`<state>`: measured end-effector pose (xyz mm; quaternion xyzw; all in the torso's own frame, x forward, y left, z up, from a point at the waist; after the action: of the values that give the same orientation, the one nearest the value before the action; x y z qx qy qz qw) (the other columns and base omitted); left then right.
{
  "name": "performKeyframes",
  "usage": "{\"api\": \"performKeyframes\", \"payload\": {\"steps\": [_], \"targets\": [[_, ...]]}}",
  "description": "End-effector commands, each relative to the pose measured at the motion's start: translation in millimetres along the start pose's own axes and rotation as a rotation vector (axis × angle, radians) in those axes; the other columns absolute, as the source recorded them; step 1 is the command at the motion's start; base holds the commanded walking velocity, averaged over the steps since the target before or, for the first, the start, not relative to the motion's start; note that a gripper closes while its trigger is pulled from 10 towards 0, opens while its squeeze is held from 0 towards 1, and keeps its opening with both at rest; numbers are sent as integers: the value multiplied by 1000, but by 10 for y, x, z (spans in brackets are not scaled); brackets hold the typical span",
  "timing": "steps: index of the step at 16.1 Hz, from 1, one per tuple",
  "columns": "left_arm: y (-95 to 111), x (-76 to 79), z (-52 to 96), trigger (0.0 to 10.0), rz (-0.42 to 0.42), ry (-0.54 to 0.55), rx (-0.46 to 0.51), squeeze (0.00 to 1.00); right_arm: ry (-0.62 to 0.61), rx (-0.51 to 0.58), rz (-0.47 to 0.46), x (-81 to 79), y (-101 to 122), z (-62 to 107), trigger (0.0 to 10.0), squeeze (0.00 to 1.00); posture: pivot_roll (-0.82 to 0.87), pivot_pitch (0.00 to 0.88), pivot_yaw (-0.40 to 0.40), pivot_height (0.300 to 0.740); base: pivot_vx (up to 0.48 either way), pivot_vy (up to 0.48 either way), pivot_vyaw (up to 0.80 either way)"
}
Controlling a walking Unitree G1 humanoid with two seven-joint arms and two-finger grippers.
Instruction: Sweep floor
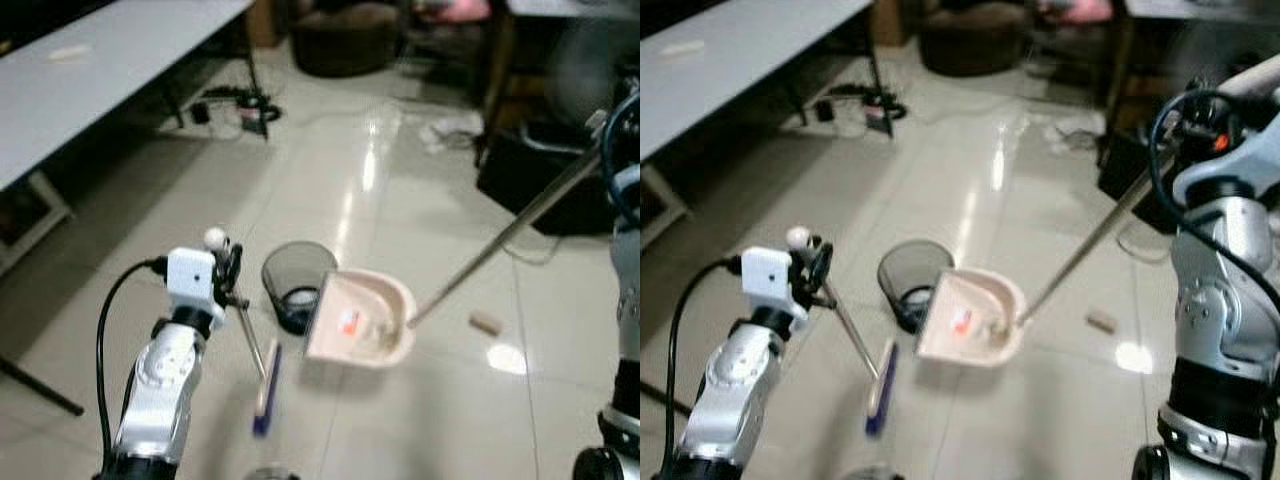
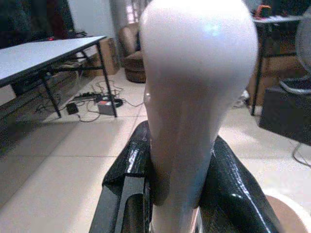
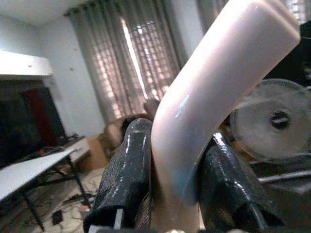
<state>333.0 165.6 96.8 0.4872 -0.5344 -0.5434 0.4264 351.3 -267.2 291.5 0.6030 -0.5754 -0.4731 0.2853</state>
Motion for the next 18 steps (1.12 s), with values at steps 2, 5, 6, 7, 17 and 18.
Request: {"api": "performKeyframes", "payload": {"steps": [2,5,6,7,17,18], "targets": [[89,-161,29,10000,-40,41,37,0,33,79,-80,-126,196,-56,10000,0,-38,18,44,740,403,0,0],[49,-209,77,10000,-49,53,22,0,37,105,-115,-160,253,-95,10000,0,-28,19,45,740,400,0,0],[57,-237,72,10000,-53,59,22,0,46,101,-119,-183,231,-116,10000,0,-21,23,48,740,405,0,0],[66,-260,66,10000,-54,65,25,0,55,95,-118,-199,209,-131,10000,0,-18,22,48,740,401,0,0],[94,-326,123,10000,-73,80,27,0,53,51,-149,-207,13,-73,10000,0,27,44,34,740,402,0,0],[92,-321,132,10000,-71,82,27,0,49,40,-148,-190,-28,-46,10000,0,26,37,37,740,398,0,0]]}}
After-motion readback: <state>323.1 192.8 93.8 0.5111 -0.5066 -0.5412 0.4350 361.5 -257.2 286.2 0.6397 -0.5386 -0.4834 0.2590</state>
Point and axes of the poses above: a point about 5 cm out from each wrist's last joint towards the gripper, its own z axis pointing back from the gripper into the wrist, its own y axis along the axis of the wrist's last joint, x = y × z, the point moved 6 cm from there along -z, pointing out of the wrist towards the gripper, and after that the axes turned 1 degree about z, right-handed, at the moved point
